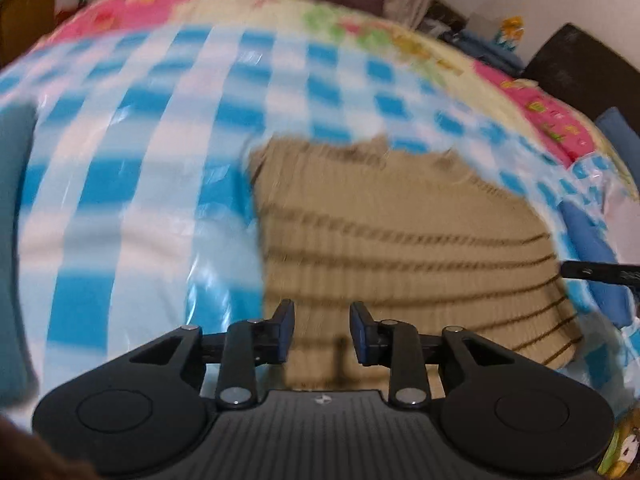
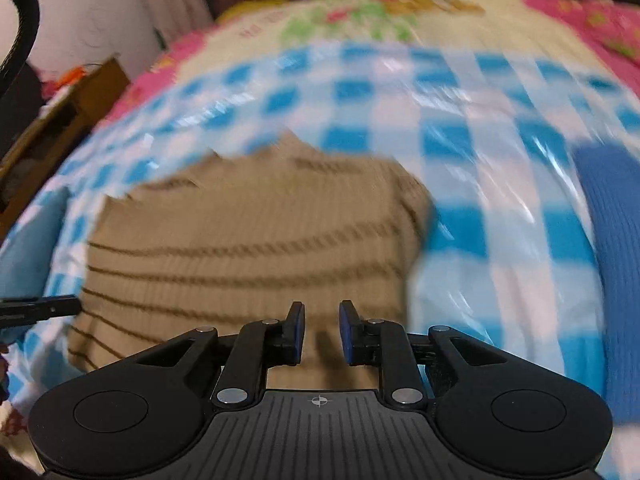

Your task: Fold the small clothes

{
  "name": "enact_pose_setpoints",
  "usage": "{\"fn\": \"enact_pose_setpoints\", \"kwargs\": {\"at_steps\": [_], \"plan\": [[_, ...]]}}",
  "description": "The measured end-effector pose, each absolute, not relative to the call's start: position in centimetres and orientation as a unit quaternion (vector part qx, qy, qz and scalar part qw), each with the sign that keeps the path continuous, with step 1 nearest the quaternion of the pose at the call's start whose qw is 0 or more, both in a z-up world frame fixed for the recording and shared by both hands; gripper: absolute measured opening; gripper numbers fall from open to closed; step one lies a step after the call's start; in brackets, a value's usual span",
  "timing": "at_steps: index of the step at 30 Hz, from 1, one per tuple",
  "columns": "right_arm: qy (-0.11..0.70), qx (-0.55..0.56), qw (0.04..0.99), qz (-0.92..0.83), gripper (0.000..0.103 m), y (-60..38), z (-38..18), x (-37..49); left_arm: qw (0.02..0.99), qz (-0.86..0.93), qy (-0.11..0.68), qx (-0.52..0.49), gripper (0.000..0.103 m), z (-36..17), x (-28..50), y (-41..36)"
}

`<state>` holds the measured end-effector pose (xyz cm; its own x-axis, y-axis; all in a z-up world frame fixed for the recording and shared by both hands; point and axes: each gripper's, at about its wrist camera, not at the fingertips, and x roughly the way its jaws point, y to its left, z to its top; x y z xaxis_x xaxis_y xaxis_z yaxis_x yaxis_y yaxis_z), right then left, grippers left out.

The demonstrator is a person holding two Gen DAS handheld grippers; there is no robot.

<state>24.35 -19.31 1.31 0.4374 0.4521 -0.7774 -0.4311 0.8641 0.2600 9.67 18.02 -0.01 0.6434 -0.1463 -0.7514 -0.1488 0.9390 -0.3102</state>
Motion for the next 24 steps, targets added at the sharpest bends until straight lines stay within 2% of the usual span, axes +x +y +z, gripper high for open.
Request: {"fn": "enact_pose_setpoints", "kwargs": {"at_steps": [3, 4, 9, 14, 15, 16, 17, 18, 24], "plan": [[0.454, 0.028, 0.846, 0.277, 0.041, -16.9, 1.2, 26.5, 0.902, -0.005, 0.401, -0.161, 0.04, 1.0, 12.1, 17.5], [0.452, 0.027, 0.846, 0.281, 0.043, -15.7, 0.9, 27.2, 0.905, -0.005, 0.398, -0.151, 0.043, 1.0, 13.3, 17.1], [0.465, 0.03, 0.836, 0.289, 0.044, -10.5, -1.5, 30.2, 0.901, -0.013, 0.413, -0.13, 0.045, -0.5, 17.1, 15.6], [0.473, -0.019, 0.837, 0.276, 0.044, -7.7, -3.5, 30.9, 0.901, 0.012, 0.427, -0.078, 0.049, -2.3, 18.0, 14.8], [0.473, -0.022, 0.837, 0.276, 0.041, -7.5, -3.6, 30.9, 0.899, 0.011, 0.43, -0.082, 0.049, -2.6, 18.1, 14.9], [0.47, -0.024, 0.839, 0.273, 0.028, -7.5, -3.6, 30.9, 0.9, 0.011, 0.429, -0.082, 0.049, -2.7, 18.1, 14.8], [0.467, -0.023, 0.841, 0.271, 0.021, -7.6, -3.4, 30.8, 0.901, 0.011, 0.426, -0.083, 0.048, -2.5, 18.0, 14.8], [0.465, -0.013, 0.843, 0.272, 0.009, -8.0, -3.1, 30.8, 0.903, 0.011, 0.42, -0.083, 0.047, -2.2, 17.8, 14.8], [0.434, 0.037, 0.852, 0.29, 0.006, -9.5, -0.7, 30.4, 0.911, 0.014, 0.4, -0.1, 0.027, -1.0, 17.7, 15.5]]}}
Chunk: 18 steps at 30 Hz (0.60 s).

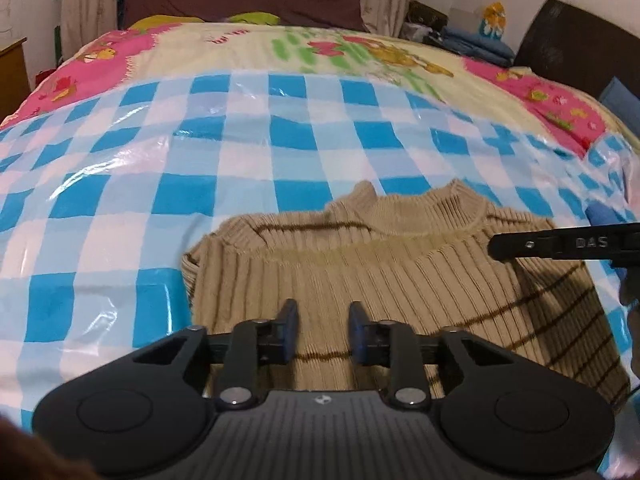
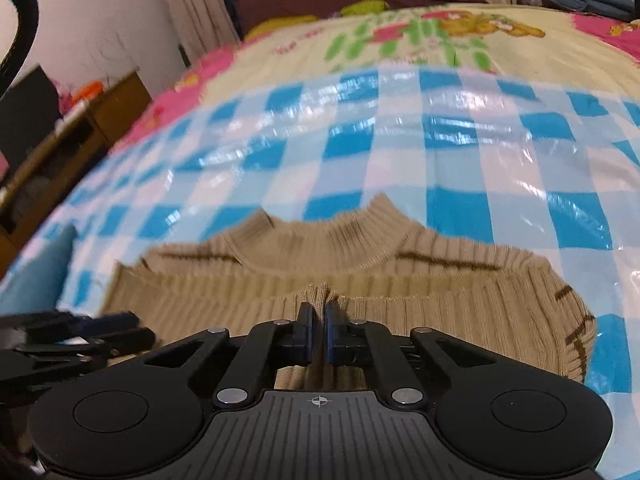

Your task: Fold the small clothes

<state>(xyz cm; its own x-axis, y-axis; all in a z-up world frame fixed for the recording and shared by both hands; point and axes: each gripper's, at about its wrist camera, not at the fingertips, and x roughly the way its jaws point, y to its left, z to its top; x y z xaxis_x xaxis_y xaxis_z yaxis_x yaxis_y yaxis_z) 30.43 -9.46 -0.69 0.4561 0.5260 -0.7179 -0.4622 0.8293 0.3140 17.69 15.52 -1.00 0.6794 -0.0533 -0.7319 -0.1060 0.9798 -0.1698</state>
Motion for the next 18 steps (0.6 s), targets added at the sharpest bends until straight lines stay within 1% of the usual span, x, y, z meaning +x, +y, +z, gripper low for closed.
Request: {"fn": "enact_pose_setpoints", "kwargs": {"at_steps": [3, 8, 10, 13, 15, 16, 18], "plan": [[0.413, 0.06, 0.86, 0.294, 0.006, -10.0, 0.6, 30.2, 0.917, 0.016, 0.381, -0.114, 0.026, -0.1, 17.6, 16.1], [0.368, 0.101, 0.878, 0.289, 0.006, -10.9, 2.9, 30.8, 0.928, 0.033, 0.354, -0.109, 0.027, 0.7, 17.7, 16.4], [0.373, 0.105, 0.88, 0.273, 0.006, -10.7, 2.0, 31.5, 0.927, 0.042, 0.354, -0.117, 0.027, 0.3, 17.7, 16.7], [0.395, 0.063, 0.884, 0.24, 0.006, -9.3, -1.5, 33.0, 0.917, 0.045, 0.368, -0.148, 0.027, -0.6, 17.2, 17.6], [0.422, 0.058, 0.876, 0.227, 0.006, -8.7, -3.6, 33.8, 0.914, 0.041, 0.374, -0.152, 0.033, -0.9, 16.3, 17.8], [0.427, 0.048, 0.874, 0.227, 0.006, -8.4, -4.2, 33.9, 0.913, 0.043, 0.379, -0.144, 0.038, -1.1, 15.8, 17.9], [0.42, 0.035, 0.877, 0.23, 0.008, -8.2, -4.1, 33.5, 0.91, 0.047, 0.392, -0.13, 0.038, -1.7, 15.3, 18.0]]}}
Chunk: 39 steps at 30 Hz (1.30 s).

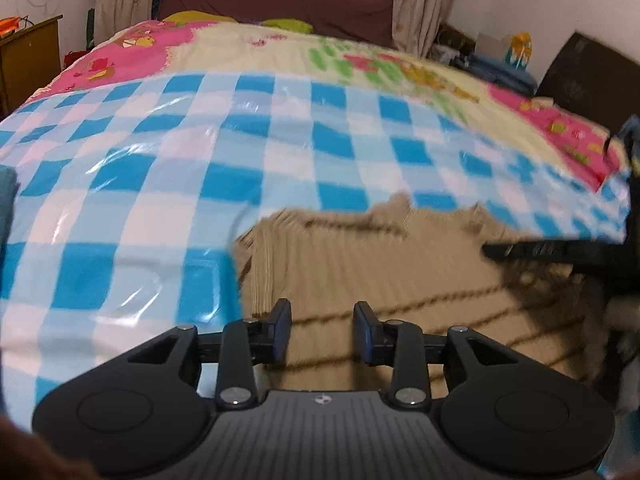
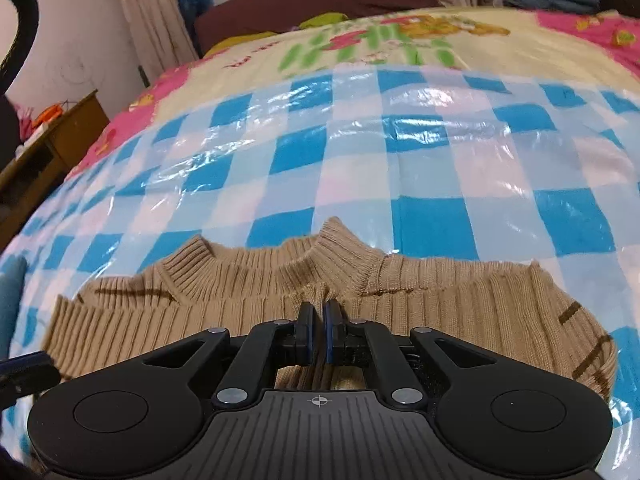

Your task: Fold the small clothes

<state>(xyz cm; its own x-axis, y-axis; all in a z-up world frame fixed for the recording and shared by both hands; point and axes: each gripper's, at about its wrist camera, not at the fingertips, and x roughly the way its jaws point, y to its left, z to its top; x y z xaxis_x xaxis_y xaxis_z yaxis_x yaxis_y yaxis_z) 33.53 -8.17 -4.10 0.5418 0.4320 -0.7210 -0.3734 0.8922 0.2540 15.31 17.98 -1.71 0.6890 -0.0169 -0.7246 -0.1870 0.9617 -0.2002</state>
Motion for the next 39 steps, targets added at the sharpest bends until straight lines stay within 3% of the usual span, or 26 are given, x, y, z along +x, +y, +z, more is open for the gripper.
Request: {"fn": "enact_pose_setpoints", "kwargs": {"at_steps": [7, 17, 19, 26, 29, 31, 32, 39], "plan": [[0.411, 0.024, 0.881, 0.232, 0.017, -8.1, -1.1, 32.2, 0.909, 0.062, 0.388, -0.142, 0.038, -2.3, 15.4, 18.6], [0.413, 0.006, 0.836, 0.362, 0.019, -0.8, 1.2, 28.1, 0.909, 0.07, 0.379, -0.16, 0.038, -1.9, 14.3, 20.2], [0.421, 0.006, 0.823, 0.382, 0.027, 1.2, 1.2, 27.9, 0.906, 0.067, 0.379, -0.175, 0.038, -1.8, 13.3, 20.5], [0.469, 0.003, 0.787, 0.401, 0.036, 6.6, -1.0, 28.5, 0.902, 0.043, 0.377, -0.204, 0.044, -1.8, 9.4, 20.4], [0.487, -0.002, 0.786, 0.382, 0.031, 7.8, -2.5, 29.0, 0.898, 0.031, 0.383, -0.213, 0.044, -2.0, 8.4, 20.3], [0.487, 0.001, 0.788, 0.377, 0.011, 7.8, -2.6, 29.1, 0.898, 0.023, 0.382, -0.218, 0.044, -2.0, 7.8, 20.3], [0.488, 0.009, 0.786, 0.38, 0.006, 7.6, -2.4, 29.2, 0.898, 0.02, 0.379, -0.222, 0.045, -1.9, 7.5, 20.4], [0.46, 0.072, 0.796, 0.387, 0.004, 7.1, 0.0, 30.0, 0.904, 0.006, 0.353, -0.242, 0.049, -1.1, 5.8, 19.9]]}}
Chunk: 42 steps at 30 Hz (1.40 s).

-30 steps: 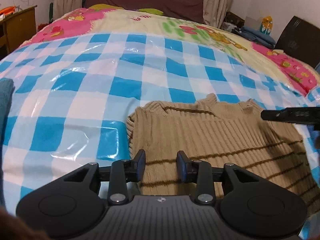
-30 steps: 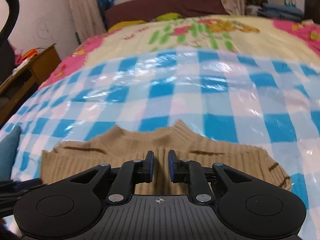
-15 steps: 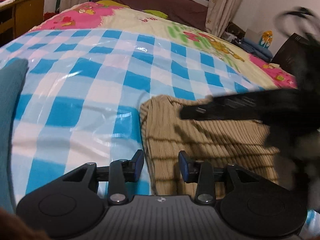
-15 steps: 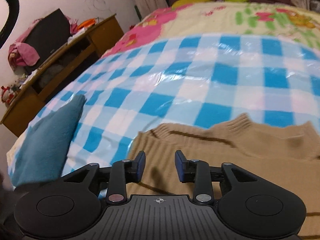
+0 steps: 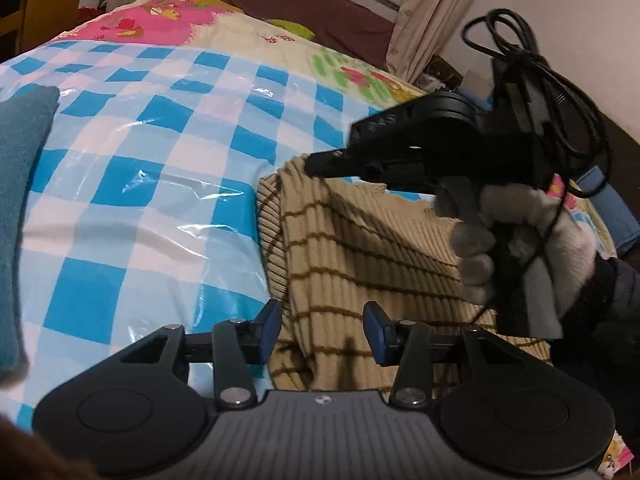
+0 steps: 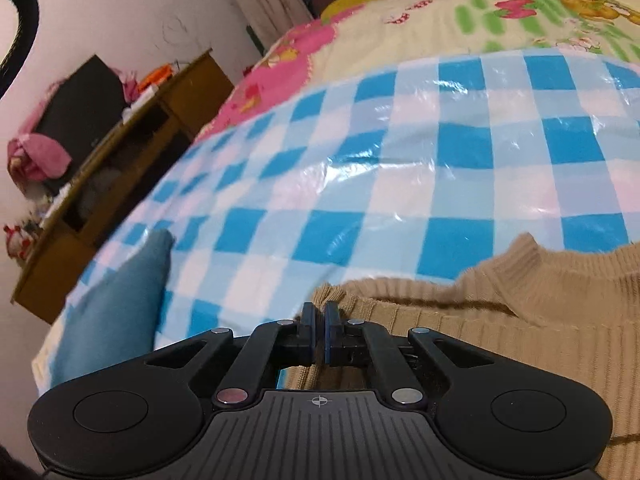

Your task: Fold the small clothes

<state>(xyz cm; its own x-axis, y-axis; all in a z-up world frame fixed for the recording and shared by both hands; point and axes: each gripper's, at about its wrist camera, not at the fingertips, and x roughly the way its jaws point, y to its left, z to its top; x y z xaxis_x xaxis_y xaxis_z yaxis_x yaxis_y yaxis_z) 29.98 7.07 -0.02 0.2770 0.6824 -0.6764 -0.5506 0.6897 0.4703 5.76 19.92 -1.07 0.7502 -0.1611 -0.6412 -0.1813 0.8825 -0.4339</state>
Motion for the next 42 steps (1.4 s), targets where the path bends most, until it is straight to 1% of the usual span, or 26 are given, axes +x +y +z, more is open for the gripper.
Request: {"fn": "enact_pose_setpoints", "kwargs": {"at_steps": [4, 5, 6, 7, 8, 10, 13, 14, 15, 16, 17, 19, 21, 22, 25, 29, 31, 32, 35, 37, 42], "plan": [[0.476, 0.041, 0.789, 0.387, 0.005, 8.9, -1.1, 29.3, 0.891, 0.023, 0.385, -0.242, 0.049, -2.7, 6.2, 19.2], [0.481, 0.028, 0.788, 0.382, 0.007, 9.3, -1.5, 29.3, 0.886, 0.024, 0.394, -0.242, 0.049, -3.1, 6.2, 19.1], [0.481, 0.013, 0.796, 0.367, 0.01, 9.4, -1.7, 29.2, 0.884, 0.022, 0.398, -0.244, 0.049, -3.4, 6.1, 18.9], [0.476, 0.006, 0.804, 0.356, 0.01, 9.2, -1.8, 29.2, 0.883, 0.02, 0.4, -0.245, 0.049, -3.6, 5.9, 18.8], [0.47, 0.006, 0.81, 0.351, 0.011, 8.7, -1.6, 29.3, 0.882, 0.017, 0.403, -0.245, 0.049, -3.8, 5.7, 18.6], [0.464, 0.012, 0.816, 0.343, 0.014, 7.9, -0.9, 29.3, 0.879, 0.017, 0.407, -0.248, 0.049, -4.2, 5.5, 18.5], [0.452, 0.016, 0.815, 0.362, 0.016, 7.8, 0.5, 28.6, 0.877, 0.021, 0.404, -0.258, 0.049, -4.4, 5.4, 18.7], [0.451, 0.011, 0.811, 0.372, 0.017, 8.1, 0.7, 28.2, 0.878, 0.023, 0.402, -0.259, 0.049, -4.4, 5.3, 18.8], [0.45, 0.0, 0.807, 0.381, 0.024, 8.8, 0.8, 27.8, 0.878, 0.024, 0.4, -0.26, 0.049, -4.3, 5.2, 18.8], [0.45, -0.016, 0.805, 0.386, 0.032, 9.5, 0.6, 27.4, 0.879, 0.025, 0.399, -0.261, 0.049, -4.2, 5.1, 18.8], [0.451, -0.033, 0.804, 0.386, 0.033, 10.2, 0.2, 27.0, 0.879, 0.025, 0.398, -0.261, 0.049, -4.2, 5.1, 18.7], [0.464, -0.059, 0.799, 0.377, 0.03, 11.3, -1.2, 26.6, 0.879, 0.026, 0.397, -0.262, 0.049, -4.2, 4.9, 18.6], [0.477, -0.048, 0.795, 0.372, 0.019, 11.5, -2.2, 26.4, 0.882, 0.026, 0.395, -0.257, 0.049, -4.0, 4.8, 18.5], [0.476, -0.04, 0.796, 0.372, 0.016, 11.4, -2.2, 26.4, 0.883, 0.027, 0.394, -0.253, 0.049, -3.9, 4.9, 18.4], [0.471, -0.012, 0.799, 0.375, 0.011, 10.9, -1.6, 26.4, 0.887, 0.028, 0.389, -0.248, 0.049, -3.7, 5.0, 18.3], [0.445, 0.007, 0.807, 0.388, 0.01, 10.7, -0.3, 25.9, 0.886, 0.034, 0.39, -0.249, 0.049, -3.8, 5.3, 18.2], [0.456, 0.012, 0.797, 0.395, 0.012, 11.1, -0.9, 26.0, 0.884, 0.037, 0.398, -0.244, 0.049, -4.2, 5.6, 18.0], [0.467, 0.005, 0.789, 0.398, 0.015, 11.6, -1.6, 26.0, 0.881, 0.039, 0.405, -0.241, 0.049, -4.4, 5.9, 18.0], [0.483, 0.003, 0.779, 0.4, 0.015, 11.6, -2.6, 26.0, 0.879, 0.043, 0.413, -0.234, 0.049, -4.6, 6.0, 17.8], [0.48, 0.026, 0.778, 0.406, 0.024, 10.1, -1.7, 26.1, 0.88, 0.046, 0.413, -0.23, 0.049, -4.4, 5.9, 17.7], [0.432, 0.054, 0.812, 0.388, 0.026, 2.1, 2.2, 25.4, 0.891, 0.062, 0.394, -0.218, 0.049, -2.9, 5.1, 17.5]]}}
